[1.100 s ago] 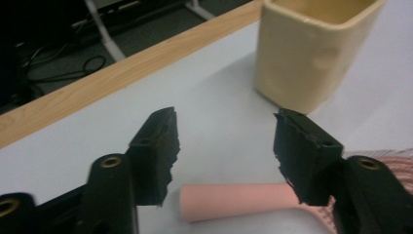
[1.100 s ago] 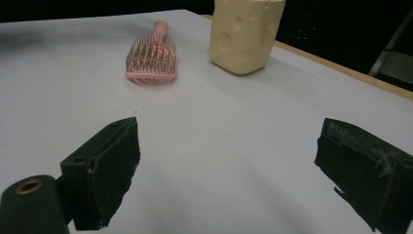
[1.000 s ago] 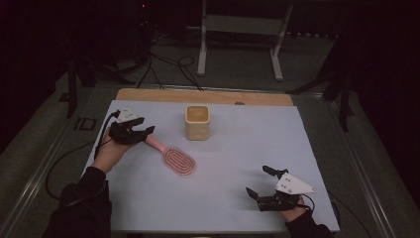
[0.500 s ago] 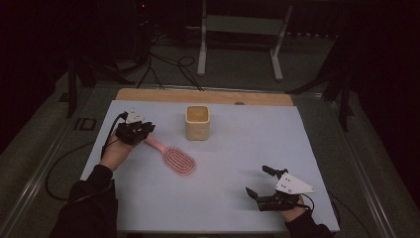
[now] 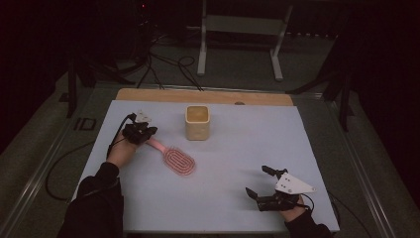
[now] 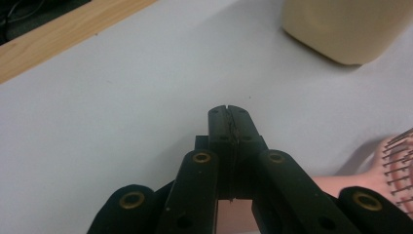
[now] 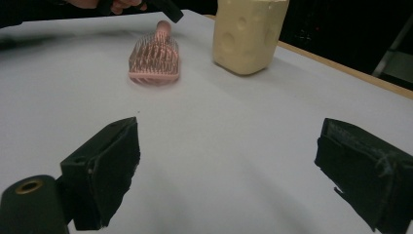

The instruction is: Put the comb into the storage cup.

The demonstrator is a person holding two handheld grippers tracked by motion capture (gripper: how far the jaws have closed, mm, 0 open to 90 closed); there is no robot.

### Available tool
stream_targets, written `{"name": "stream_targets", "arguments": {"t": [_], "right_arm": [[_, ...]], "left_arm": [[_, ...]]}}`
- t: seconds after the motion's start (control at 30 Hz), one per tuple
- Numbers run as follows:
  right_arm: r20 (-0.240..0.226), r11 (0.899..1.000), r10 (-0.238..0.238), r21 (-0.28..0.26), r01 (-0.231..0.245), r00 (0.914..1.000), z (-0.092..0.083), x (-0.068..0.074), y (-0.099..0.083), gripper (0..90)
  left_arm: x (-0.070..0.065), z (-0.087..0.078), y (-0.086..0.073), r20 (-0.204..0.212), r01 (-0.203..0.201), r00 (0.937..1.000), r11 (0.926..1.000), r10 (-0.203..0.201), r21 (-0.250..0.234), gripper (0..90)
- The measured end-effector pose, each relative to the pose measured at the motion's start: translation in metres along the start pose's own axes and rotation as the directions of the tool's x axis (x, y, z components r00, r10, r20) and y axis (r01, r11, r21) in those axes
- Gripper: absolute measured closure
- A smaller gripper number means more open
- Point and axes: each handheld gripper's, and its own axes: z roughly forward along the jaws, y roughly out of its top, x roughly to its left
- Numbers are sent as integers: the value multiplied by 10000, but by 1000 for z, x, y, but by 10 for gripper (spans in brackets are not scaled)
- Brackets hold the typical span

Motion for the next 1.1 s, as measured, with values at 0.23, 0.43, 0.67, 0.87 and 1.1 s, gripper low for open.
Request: {"name": "stream_targets", "arguments": {"t": [0.23, 0.43, 0.67, 0.87, 1.1], "right_arm": [[-40, 10000, 17, -3, -17, 10000, 0, 0, 0, 88], [-50, 10000, 51, -8, -51, 10000, 0, 0, 0, 88], [-24, 10000, 59, -35, -59, 10000, 0, 0, 0, 88], [-13, 10000, 65, -10, -65, 10000, 0, 0, 0, 88], [41, 9999, 76, -86, -75, 10000, -2, 0, 1, 88]], "left_arm": [[0, 5, -1, 165, -41, 9999, 9996, 37, 288, 899], [5, 9, -6, 148, 29, 9999, 9982, -38, 598, 898], [5, 7, -8, 217, 99, 9997, 9976, -114, 690, 899], [4, -1, -13, 273, -56, 9996, 9962, 32, 870, 898], [0, -16, -23, 367, -151, 9993, 9934, 110, 1134, 898]]}}
